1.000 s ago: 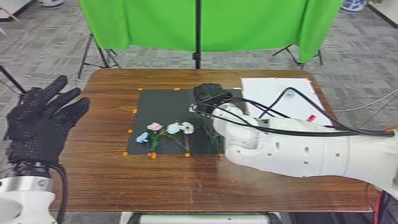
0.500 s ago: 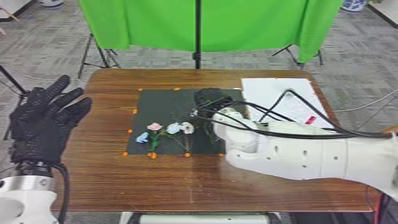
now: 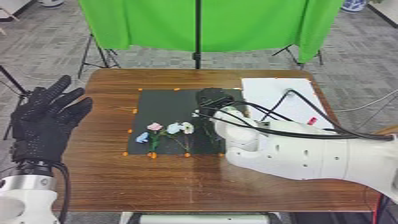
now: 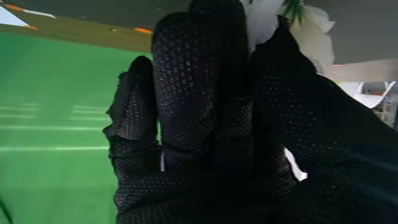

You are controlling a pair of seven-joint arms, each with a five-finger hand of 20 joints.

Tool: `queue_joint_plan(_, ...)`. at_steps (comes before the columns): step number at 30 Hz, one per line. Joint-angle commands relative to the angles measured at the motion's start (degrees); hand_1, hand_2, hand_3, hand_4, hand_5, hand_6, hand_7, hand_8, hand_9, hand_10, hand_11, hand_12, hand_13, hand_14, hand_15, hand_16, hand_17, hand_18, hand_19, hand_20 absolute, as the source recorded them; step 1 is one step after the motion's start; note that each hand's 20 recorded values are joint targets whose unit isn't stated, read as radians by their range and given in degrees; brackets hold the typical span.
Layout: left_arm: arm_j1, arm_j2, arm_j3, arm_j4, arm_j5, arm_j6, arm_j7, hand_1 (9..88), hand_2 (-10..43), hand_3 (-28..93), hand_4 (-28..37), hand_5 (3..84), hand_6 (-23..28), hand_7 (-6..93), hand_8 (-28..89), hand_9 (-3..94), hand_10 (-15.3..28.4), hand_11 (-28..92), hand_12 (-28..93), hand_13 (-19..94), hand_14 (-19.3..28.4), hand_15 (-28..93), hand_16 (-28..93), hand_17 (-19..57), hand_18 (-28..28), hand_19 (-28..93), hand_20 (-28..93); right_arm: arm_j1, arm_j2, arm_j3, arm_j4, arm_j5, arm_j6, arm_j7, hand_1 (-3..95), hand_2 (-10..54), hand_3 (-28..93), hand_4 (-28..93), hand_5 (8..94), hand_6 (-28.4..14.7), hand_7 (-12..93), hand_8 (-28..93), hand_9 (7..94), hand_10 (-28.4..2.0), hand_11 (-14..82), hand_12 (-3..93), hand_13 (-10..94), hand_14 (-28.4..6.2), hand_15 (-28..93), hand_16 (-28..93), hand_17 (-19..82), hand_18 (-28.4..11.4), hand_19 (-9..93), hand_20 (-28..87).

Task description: Arrange flowers

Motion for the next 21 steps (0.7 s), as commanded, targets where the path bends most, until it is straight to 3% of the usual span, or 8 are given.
queue_joint_plan(1,0.14,-0.53,0.08,0.56,0.35,-0.47,-1.16,21.6,11.9,75,-28.3,35.5,10.8,13.2,-9,29.6,20.9,30,10,25,28.4,61,-14,-5.7,27.3,78,-14,-0.15,0.66,0.63,-1.62,-0.96,-1.81,0.39,48.2,-9.5,75,-28,72.4,1.0,19,-2,84.6,-7.7,12.6,29.6,77,-3.4,60,19,36,-17.7,93,16)
queue_joint_plan(10,0.12,-0.4,0.1,0.52,0.45,-0.36,-1.47,21.5,11.9,75,-28.3,35.5,10.8,13.2,-9,29.5,20.8,30,10,24,28.4,61,-14,-5.7,27.3,78,-14,0.39,1.04,0.99,-1.98,-1.07,-2.2,1.13,44.4,-9.5,77,-28,67.0,1.0,18,-13,78.8,-9.1,19.7,23.7,75,-4.7,63,16,35,-18.3,93,16)
queue_joint_plan(21,-0.04,-0.36,0.09,0.62,0.54,-0.08,-1.78,21.5,11.8,75,-28.3,35.5,10.9,13.1,-9,29.5,20.8,30,9,24,28.4,61,-14,-5.7,27.3,78,-14,1.36,2.11,0.81,-3.32,-1.25,-3.62,2.27,42.6,-9.5,78,-28,64.9,0.6,18,-13,76.1,-9.7,23.1,20.6,74,-5.2,64,15,34,-18.8,93,16)
